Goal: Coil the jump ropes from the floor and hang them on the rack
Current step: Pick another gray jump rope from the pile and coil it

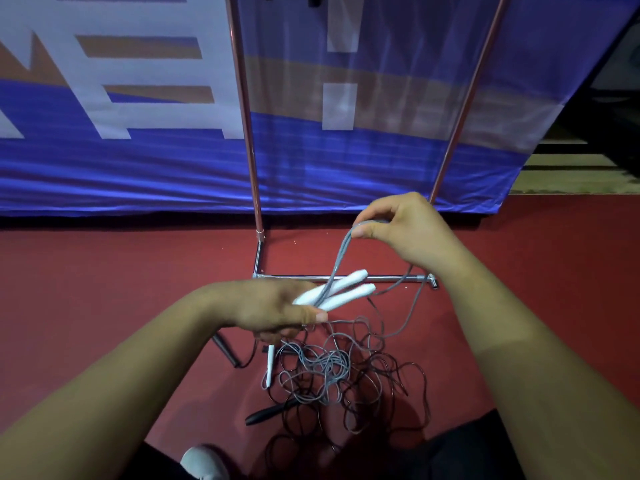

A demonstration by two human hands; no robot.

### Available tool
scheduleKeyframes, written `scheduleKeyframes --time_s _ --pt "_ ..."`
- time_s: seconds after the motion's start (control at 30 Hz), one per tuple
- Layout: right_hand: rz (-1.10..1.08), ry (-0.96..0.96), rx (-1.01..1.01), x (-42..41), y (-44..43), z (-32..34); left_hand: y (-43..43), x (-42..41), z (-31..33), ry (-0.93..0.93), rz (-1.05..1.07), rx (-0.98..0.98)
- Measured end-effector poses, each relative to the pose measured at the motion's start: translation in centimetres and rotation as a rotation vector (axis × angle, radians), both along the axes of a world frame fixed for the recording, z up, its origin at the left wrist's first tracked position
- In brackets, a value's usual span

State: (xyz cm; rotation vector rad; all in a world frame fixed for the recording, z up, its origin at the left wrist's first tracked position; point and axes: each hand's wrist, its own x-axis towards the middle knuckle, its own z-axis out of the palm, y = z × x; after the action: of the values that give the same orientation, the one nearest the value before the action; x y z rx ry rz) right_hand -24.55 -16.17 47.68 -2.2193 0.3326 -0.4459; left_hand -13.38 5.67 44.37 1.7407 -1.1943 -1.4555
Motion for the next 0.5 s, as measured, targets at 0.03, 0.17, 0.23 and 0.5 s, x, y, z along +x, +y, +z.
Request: scheduleKeyframes --time_s 0.03,0.17,0.23,0.5 --pt "0.001 -0.001 0.03 0.2 0.0 -0.2 0.0 -0.1 0.1 -0.029 -0.018 -0.021" --pt "-0.002 0.048 0.141 0.7 -0.3 -1.5 0.1 -0.1 0.8 -0.059 0.093 -0.23" --pt "0.045 0.111 0.161 0.9 -0.1 -2.6 0.0 0.1 1.1 -0.015 0.215 -0.344" --pt "0.173 0.188 0.207 1.0 2.2 -2.2 -0.2 2.0 2.1 0.095 0.565 -0.619"
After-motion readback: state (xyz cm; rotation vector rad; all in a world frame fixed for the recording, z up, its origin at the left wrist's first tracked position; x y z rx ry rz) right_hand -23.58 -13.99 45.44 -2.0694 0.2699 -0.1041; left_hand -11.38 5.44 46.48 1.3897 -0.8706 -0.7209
